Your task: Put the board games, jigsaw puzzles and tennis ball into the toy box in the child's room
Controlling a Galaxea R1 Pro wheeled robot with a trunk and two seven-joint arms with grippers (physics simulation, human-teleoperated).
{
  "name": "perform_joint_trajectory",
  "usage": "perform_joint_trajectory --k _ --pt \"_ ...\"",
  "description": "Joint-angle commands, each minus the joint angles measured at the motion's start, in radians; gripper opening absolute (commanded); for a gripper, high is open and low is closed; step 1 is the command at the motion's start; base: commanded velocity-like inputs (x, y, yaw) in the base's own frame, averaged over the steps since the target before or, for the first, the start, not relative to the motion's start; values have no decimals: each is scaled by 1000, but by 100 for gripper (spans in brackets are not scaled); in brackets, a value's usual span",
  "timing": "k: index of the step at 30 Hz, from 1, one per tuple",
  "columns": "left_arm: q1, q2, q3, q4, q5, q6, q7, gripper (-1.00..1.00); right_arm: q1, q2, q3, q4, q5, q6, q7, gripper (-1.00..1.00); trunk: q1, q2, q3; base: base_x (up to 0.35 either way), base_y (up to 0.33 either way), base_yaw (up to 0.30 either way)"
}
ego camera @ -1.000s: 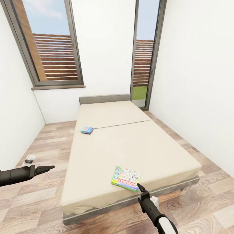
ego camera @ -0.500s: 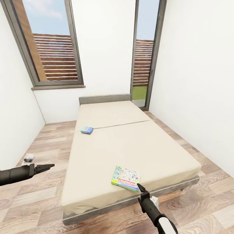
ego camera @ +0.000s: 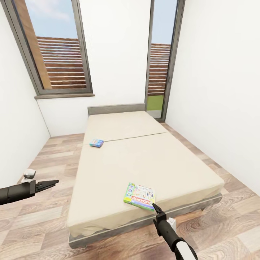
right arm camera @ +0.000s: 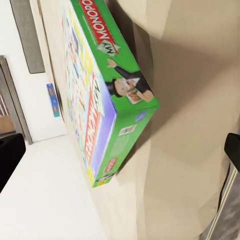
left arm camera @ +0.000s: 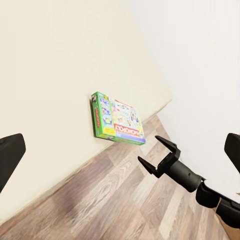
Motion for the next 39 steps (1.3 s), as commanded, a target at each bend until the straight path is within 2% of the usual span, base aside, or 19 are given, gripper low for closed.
perform_joint_trajectory --k 1,6,12,39 --pt "-1 0 1 -1 -10 10 -9 100 -1 1 -6 0 -7 9 2 100 0 0 -1 0 0 0" --pt "-1 1 1 -1 -9 10 -9 100 -1 1 -7 0 -7 9 15 100 0 0 -1 0 0 0" --pt "-1 1 1 -1 -9 10 -9 100 -1 1 -6 0 -7 9 45 100 23 -42 -20 0 0 0" --pt "-1 1 0 -1 -9 10 -9 100 -1 1 -7 0 -7 9 69 100 23 -42 -20 23 0 0"
